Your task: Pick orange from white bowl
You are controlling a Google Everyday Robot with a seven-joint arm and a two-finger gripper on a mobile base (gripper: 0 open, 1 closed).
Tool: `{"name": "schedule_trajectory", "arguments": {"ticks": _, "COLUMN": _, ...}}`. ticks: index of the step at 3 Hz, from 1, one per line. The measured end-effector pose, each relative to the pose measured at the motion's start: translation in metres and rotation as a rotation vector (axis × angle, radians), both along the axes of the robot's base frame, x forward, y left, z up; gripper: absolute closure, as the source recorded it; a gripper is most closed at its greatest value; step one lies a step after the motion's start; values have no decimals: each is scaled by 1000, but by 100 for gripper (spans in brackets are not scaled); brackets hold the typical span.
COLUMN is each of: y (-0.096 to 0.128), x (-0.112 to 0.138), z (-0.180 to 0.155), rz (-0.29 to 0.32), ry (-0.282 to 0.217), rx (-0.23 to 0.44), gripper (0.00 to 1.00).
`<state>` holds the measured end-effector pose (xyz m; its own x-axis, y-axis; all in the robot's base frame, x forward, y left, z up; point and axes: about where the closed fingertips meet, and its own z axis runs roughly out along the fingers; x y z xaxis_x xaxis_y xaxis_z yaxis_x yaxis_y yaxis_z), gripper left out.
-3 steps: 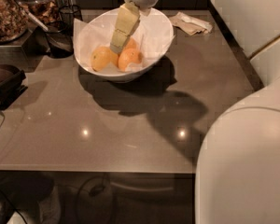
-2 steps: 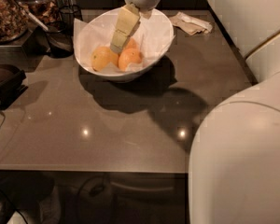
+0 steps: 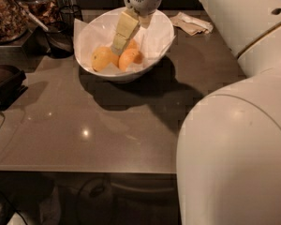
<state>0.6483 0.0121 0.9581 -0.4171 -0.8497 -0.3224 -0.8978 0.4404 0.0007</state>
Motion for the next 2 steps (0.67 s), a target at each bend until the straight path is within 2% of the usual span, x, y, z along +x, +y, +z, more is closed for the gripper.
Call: {"name": "schedule_trajectory", "arguments": {"ticks": 2, "y": 4, "x": 4, "z": -15, "rz": -6, "ry": 39, "rx": 1, "gripper": 25}}
